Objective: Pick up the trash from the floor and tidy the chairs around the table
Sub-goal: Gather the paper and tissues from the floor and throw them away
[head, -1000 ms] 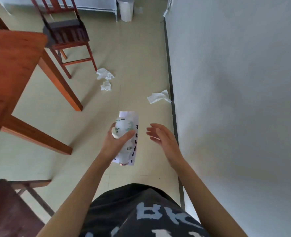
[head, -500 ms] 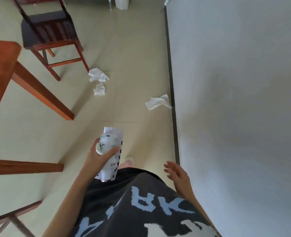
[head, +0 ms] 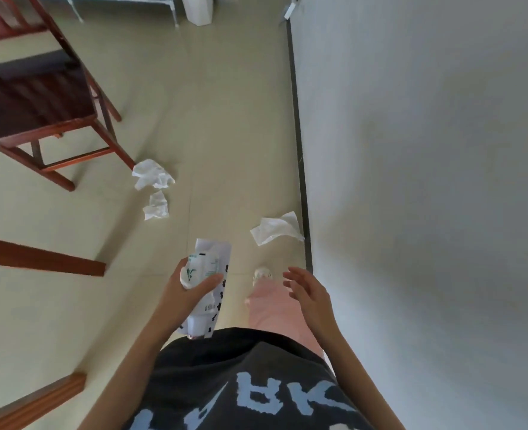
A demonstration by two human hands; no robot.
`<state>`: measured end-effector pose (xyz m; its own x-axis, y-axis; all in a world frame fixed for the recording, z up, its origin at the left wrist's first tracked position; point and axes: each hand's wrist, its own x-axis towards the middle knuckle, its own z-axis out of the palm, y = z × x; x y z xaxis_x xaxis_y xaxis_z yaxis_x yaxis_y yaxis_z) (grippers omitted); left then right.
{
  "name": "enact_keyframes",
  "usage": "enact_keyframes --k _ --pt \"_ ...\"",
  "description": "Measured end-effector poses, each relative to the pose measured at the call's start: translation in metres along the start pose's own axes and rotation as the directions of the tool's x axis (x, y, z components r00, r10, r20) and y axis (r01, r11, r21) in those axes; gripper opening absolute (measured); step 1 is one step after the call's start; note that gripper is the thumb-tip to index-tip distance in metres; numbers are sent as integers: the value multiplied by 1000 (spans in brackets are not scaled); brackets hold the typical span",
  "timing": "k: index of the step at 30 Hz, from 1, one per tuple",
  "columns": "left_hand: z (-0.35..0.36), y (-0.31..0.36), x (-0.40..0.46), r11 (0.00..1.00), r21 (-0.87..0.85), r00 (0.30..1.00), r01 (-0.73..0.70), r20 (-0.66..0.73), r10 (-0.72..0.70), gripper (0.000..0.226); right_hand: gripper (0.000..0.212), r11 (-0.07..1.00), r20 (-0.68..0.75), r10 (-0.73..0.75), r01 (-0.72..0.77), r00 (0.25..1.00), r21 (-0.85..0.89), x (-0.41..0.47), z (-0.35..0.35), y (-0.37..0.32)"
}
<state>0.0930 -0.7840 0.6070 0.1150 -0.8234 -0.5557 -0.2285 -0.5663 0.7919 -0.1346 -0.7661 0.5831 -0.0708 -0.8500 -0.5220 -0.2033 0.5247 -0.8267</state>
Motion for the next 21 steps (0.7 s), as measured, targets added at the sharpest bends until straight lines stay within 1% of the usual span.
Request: enact_keyframes --k 2,4,6,8,10,14,17,19,21 --pt "10 14 30 999 -30 999 33 -4 -33 30 20 1000 52 -8 9 999 -23 49 -7 -22" --pt "19 28 59 997 -47 998 60 15 -59 45 23 999 92 -5 9 996 -39 95 -13 -37" --pt "28 41 92 996 -61 997 72 18 -71 44 25 998 109 1 6 994 -64 139 -17 -43" --pt "37 46 131 993 -75 996 94 15 -93 49 25 994 104 13 -2 994 -106 185 -16 -40" --pt "46 39 175 990 -83 993 117 10 -117 55 24 982 92 7 10 996 -187 231 -13 -26" --pt "66 1 262 981 -77 984 177 25 -176 66 29 903 137 13 47 991 -427 316 0 25" --pt "83 -55 335 977 -84 979 194 85 -187 72 37 799 220 33 107 975 -592 385 20 84" --pt "95 -100 381 978 -93 979 186 101 -176 71 45 739 247 27 147 969 -657 429 36 133" --pt "108 -144 423 977 -109 980 185 92 -175 69 55 697 237 28 151 971 -701 468 52 188"
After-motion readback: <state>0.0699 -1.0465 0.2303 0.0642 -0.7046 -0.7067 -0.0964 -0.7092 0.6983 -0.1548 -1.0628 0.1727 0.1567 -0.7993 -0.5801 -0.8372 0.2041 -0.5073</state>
